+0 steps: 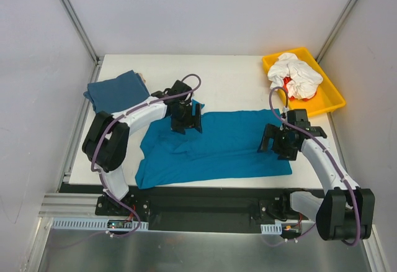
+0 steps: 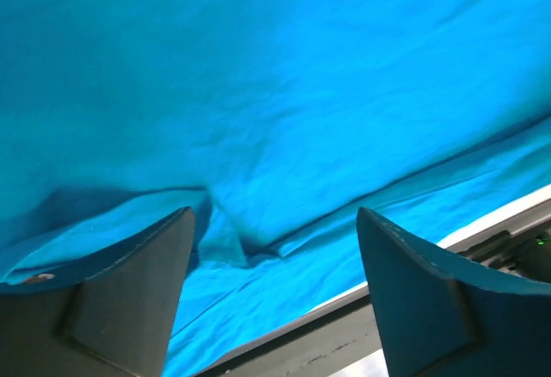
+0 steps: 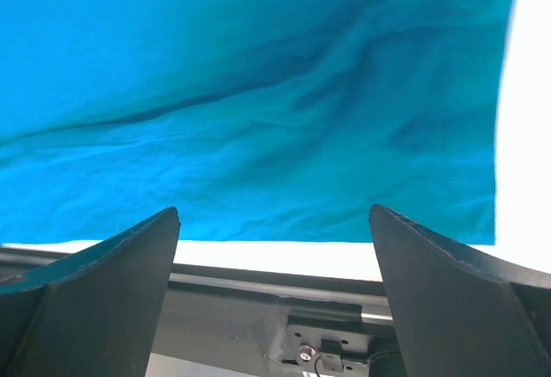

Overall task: Fold and stack the t-shirts
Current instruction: Fold the flattened tshirt in 1/3 of the way, then grap the side of the flattened tshirt furthest away from the robot with both arms

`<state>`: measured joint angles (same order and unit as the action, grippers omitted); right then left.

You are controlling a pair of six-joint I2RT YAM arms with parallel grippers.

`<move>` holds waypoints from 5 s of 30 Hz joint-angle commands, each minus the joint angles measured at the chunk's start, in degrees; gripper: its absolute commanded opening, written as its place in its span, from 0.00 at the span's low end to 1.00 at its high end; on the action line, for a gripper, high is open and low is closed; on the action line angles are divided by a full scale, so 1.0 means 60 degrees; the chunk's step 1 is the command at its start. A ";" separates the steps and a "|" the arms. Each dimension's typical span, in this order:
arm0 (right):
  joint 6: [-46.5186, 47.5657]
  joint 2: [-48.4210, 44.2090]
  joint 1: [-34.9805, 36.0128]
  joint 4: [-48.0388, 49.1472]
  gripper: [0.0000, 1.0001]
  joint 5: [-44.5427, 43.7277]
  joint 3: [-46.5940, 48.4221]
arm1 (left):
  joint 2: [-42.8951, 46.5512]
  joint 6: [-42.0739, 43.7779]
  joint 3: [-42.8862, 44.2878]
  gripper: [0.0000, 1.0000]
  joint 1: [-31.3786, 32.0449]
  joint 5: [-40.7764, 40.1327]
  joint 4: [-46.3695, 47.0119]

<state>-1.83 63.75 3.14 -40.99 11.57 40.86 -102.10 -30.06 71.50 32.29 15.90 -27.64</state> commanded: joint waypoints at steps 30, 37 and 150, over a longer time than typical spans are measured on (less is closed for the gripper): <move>0.0231 -0.0194 0.1104 -0.0126 0.96 -0.0259 0.0499 | 0.2560 -0.1815 -0.3788 1.00 0.0287 -0.0321 0.1720; 0.0245 -0.0400 0.1133 -0.0184 0.97 -0.0478 0.0499 | 0.2428 -0.1933 -0.3218 0.99 0.0287 -0.1359 0.1896; -0.3475 1.0264 0.1177 -0.2059 0.93 -0.7627 1.0182 | -0.1823 0.1554 0.4739 0.00 -0.1223 -0.4408 -0.1561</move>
<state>-21.71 124.18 9.80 -50.22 -32.27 99.46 -119.26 -20.93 102.19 24.08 -10.87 -36.27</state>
